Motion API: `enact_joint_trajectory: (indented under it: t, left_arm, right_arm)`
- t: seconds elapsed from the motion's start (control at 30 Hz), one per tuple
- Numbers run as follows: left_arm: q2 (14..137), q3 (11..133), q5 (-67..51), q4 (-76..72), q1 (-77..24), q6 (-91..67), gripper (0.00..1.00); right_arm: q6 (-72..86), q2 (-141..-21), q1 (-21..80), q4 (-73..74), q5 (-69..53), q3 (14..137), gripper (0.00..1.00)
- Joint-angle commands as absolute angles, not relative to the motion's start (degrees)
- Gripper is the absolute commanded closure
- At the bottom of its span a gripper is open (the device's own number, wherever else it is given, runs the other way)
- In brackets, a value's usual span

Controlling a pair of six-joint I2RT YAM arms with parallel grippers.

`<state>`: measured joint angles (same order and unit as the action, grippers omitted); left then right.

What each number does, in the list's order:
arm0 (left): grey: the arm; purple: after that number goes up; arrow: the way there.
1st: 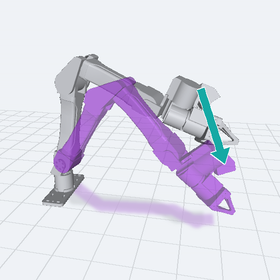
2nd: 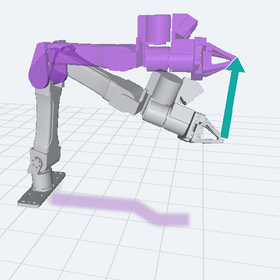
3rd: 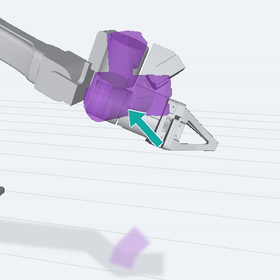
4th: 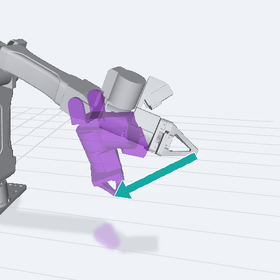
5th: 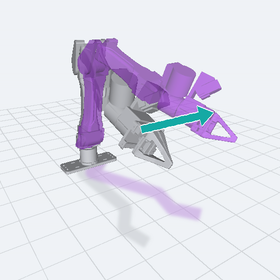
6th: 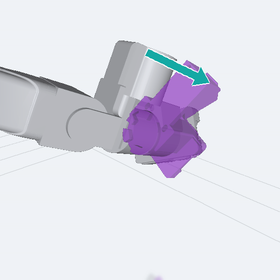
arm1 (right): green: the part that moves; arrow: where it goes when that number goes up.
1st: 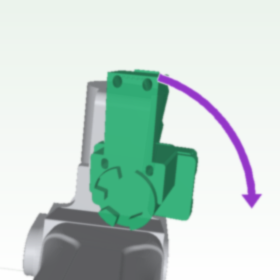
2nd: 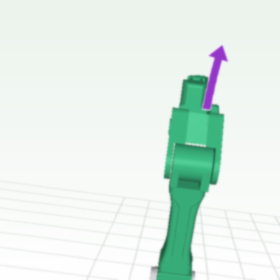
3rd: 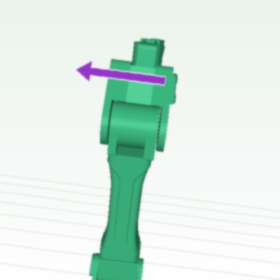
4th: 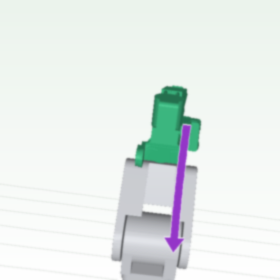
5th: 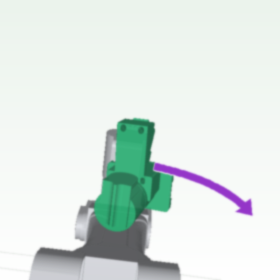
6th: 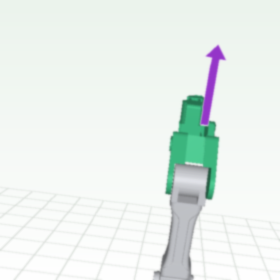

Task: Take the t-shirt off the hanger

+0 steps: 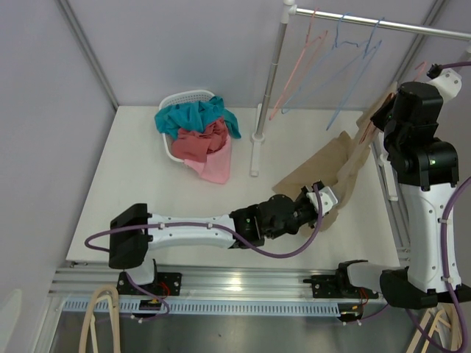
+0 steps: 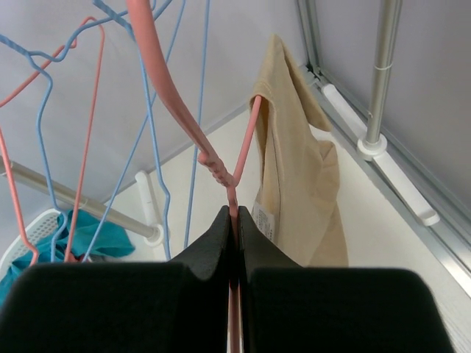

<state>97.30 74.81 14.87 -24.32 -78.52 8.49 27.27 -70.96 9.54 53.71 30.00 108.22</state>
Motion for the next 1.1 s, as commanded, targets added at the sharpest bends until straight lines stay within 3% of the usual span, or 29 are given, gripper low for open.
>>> enact_joint_trajectory:
  t: [0.0,0.37,0.6,0.7,0.83,1.07]
  left_arm:
    - [92.29,73.57,17.31,-23.73,-82.51,9.22,0.99]
    - [87.62,58.36,22.14,-29.00,-94.21,2.73,0.99]
    - [90.88,55.99,21.70,-31.55,-94.57,0.44,0.99]
    - [92.72,59.14,24.44,-29.98,-92.74,0.79,0.99]
    - [97.37,71.08,15.84,-16.28,-82.90,-7.27,0.99]
    - [111.34,100.69,10.29,2.25,-70.33,-7.29,0.99]
  right_arm:
    - [25.93,-71.19,9.76,49.49,33.39,108.20,1.00]
    - [22.76,-76.11,3.00,48.51,29.36,111.00,1.00]
    - [22.15,-75.85,1.85,49.39,27.16,111.09,1.00]
    - [22.41,-75.85,1.67,51.76,24.18,112.75,1.00]
    - [24.52,-73.84,1.93,55.53,14.43,114.34,1.00]
    - [25.05,-70.67,3.78,62.22,7.21,116.28,1.00]
